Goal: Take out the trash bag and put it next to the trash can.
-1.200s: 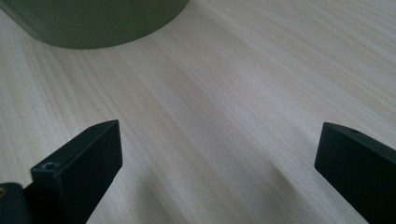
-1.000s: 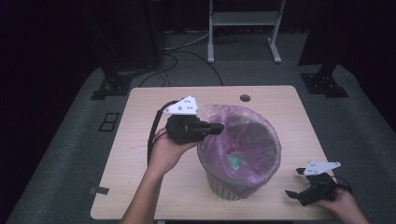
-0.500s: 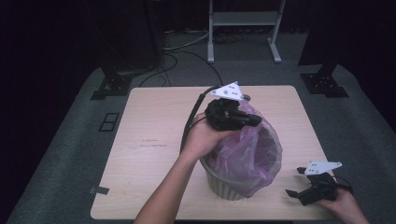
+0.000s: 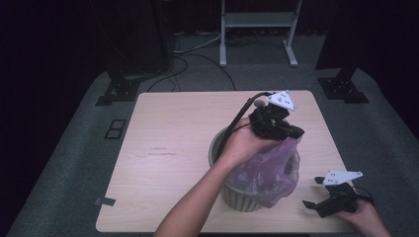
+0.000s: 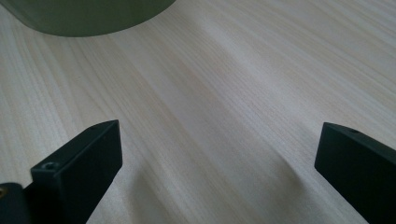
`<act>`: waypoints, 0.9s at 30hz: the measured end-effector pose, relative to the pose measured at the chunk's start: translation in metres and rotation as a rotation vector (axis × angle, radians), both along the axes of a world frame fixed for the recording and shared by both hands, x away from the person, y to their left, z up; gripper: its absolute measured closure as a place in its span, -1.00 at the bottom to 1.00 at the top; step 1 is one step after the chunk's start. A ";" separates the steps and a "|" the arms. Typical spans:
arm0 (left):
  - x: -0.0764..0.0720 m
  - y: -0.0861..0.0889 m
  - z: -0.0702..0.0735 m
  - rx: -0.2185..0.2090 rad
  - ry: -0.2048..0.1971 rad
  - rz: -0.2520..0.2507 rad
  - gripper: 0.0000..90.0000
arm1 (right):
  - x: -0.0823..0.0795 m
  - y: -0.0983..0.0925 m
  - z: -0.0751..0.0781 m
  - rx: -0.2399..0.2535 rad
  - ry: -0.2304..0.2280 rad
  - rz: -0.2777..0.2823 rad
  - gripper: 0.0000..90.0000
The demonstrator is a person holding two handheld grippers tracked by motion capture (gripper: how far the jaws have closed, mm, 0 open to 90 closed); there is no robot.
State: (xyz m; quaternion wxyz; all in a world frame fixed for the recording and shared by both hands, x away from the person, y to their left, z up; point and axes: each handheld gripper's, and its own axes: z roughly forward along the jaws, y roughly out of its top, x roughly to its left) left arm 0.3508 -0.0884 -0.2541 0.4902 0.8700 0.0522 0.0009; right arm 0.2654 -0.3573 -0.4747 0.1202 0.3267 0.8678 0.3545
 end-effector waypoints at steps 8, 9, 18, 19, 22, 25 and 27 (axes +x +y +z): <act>0.000 -0.017 -0.017 0.073 0.003 -0.018 0.96 | 0.000 0.000 0.000 -0.003 -0.001 -0.002 -1.00; 0.000 -0.018 -0.019 0.083 0.008 -0.019 0.95 | 0.000 0.000 0.000 -0.003 -0.001 -0.003 -1.00; 0.000 -0.027 -0.032 0.144 0.008 -0.021 0.87 | 0.000 0.000 0.001 -0.001 -0.003 -0.010 -1.00; 0.000 -0.026 -0.032 0.140 0.007 -0.020 0.80 | 0.000 -0.001 0.001 0.001 -0.004 -0.010 -1.00; -0.002 -0.021 -0.026 0.105 -0.003 -0.005 0.59 | 0.000 -0.001 0.002 0.007 -0.008 -0.010 -1.00; -0.004 -0.009 -0.016 0.040 -0.012 0.011 0.35 | -0.001 -0.002 0.005 0.014 -0.018 -0.013 -1.00; -0.005 -0.002 -0.011 0.009 -0.006 0.014 0.25 | -0.002 -0.003 0.008 0.025 -0.024 -0.018 -1.00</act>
